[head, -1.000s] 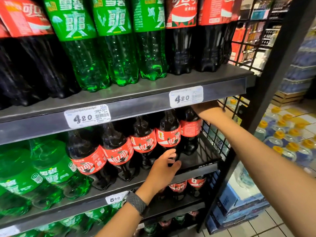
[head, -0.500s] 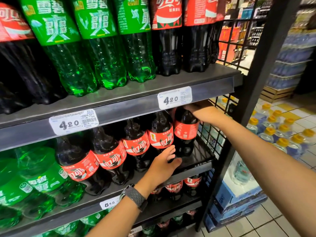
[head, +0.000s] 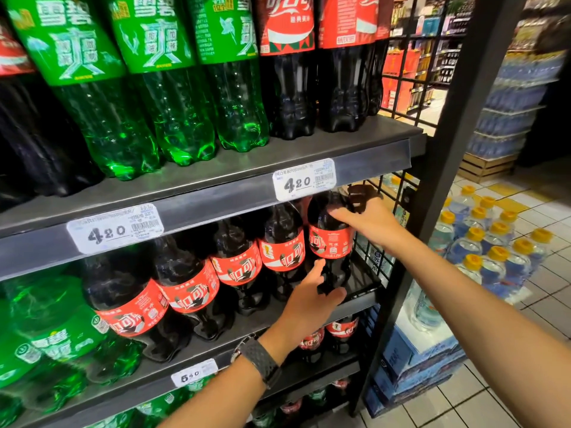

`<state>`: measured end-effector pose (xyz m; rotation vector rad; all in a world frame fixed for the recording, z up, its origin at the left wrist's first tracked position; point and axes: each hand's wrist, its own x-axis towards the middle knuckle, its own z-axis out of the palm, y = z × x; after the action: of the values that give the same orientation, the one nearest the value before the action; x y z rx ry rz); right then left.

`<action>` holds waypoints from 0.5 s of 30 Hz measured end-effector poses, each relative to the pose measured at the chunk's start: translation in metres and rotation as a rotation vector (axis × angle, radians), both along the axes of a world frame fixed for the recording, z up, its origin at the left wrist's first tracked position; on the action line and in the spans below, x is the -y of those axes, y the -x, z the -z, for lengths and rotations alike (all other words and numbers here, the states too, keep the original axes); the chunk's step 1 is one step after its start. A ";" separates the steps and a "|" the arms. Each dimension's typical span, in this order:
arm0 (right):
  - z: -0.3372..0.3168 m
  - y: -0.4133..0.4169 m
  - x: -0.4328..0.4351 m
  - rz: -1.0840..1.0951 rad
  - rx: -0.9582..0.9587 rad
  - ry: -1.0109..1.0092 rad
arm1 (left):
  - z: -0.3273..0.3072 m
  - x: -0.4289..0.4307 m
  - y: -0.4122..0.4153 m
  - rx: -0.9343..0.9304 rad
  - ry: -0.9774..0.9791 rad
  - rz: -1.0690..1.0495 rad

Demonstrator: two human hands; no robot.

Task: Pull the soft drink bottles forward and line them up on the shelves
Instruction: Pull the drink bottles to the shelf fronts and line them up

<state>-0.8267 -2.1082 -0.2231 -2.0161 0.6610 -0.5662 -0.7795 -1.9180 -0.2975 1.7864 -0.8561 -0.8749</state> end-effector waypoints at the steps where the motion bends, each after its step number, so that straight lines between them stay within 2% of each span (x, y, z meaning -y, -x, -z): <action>1: 0.001 0.003 0.004 -0.033 0.015 -0.040 | 0.000 -0.001 -0.001 -0.010 0.015 -0.020; 4: 0.010 0.010 0.004 -0.087 0.044 -0.173 | -0.003 -0.002 -0.005 -0.033 0.039 -0.084; 9: 0.029 0.007 -0.009 0.056 0.044 -0.132 | -0.008 0.002 0.000 -0.103 0.026 -0.065; 15: 0.031 -0.003 -0.015 0.014 0.056 -0.293 | -0.002 -0.004 -0.001 -0.050 0.059 -0.103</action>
<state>-0.8238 -2.0931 -0.2539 -1.7180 0.6828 -0.5015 -0.7788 -1.9142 -0.2959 1.7347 -0.7442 -0.8165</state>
